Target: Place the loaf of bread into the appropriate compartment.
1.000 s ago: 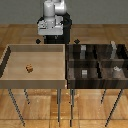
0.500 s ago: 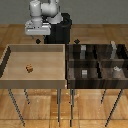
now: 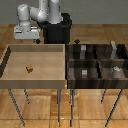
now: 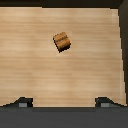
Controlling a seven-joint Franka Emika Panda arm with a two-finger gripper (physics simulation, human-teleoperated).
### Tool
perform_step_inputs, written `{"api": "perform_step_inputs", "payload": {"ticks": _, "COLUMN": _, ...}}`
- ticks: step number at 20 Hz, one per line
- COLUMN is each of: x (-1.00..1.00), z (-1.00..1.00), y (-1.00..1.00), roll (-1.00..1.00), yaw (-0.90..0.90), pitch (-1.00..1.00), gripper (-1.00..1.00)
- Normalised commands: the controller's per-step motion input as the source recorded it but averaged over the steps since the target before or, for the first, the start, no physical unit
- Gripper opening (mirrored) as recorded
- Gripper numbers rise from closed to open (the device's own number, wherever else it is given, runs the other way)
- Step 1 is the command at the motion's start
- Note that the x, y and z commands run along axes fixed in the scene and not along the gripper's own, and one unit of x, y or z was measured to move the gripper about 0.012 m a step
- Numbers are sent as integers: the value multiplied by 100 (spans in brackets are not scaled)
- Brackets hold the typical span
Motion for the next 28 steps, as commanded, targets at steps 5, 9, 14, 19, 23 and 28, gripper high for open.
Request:
{"api": "perform_step_inputs", "payload": {"ticks": 5, "x": 100, "z": 0, "y": 0, "roll": 0, "yaw": 0, "pitch": 0, "gripper": 100}}
{"api": "perform_step_inputs", "payload": {"ticks": 9, "x": 100, "z": 0, "y": 0, "roll": 0, "yaw": 0, "pitch": 0, "gripper": 100}}
{"api": "perform_step_inputs", "payload": {"ticks": 14, "x": 40, "z": -45, "y": 0, "roll": 0, "yaw": 0, "pitch": 0, "gripper": 100}}
{"api": "perform_step_inputs", "payload": {"ticks": 19, "x": 0, "z": 0, "y": 0, "roll": 0, "yaw": 0, "pitch": 0, "gripper": 100}}
{"api": "perform_step_inputs", "payload": {"ticks": 23, "x": 0, "z": 0, "y": 50, "roll": 0, "yaw": 0, "pitch": 0, "gripper": 100}}
{"api": "perform_step_inputs", "payload": {"ticks": 28, "x": -5, "z": -40, "y": 0, "roll": 0, "yaw": 0, "pitch": 0, "gripper": 100}}
